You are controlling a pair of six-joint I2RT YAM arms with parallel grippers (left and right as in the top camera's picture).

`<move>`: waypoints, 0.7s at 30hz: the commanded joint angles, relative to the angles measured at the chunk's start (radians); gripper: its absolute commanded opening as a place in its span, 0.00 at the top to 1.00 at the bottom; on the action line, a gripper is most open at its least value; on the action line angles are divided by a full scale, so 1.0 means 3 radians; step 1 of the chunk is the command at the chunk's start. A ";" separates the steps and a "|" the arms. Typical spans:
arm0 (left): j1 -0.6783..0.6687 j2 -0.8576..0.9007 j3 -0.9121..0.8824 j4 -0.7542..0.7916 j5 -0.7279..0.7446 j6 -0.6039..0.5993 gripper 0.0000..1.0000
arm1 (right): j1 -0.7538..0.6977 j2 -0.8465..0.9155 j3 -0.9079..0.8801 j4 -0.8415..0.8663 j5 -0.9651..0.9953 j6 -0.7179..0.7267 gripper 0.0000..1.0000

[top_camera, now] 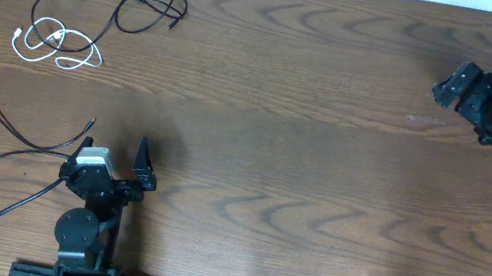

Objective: Untangle cables

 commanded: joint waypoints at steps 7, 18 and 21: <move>-0.0184 -0.0031 -0.0027 -0.0178 -0.0120 0.0675 0.03 | -0.0014 0.0004 0.0004 -0.0004 0.0011 -0.0033 0.01; -0.0286 -0.0029 -0.0027 -0.0174 -0.0130 0.0722 0.03 | -0.0014 0.0004 0.0004 -0.0003 0.0011 -0.0033 0.01; -0.0285 -0.0029 -0.0025 -0.0173 -0.0130 0.0722 0.03 | -0.0014 0.0004 0.0004 -0.0003 0.0011 -0.0033 0.01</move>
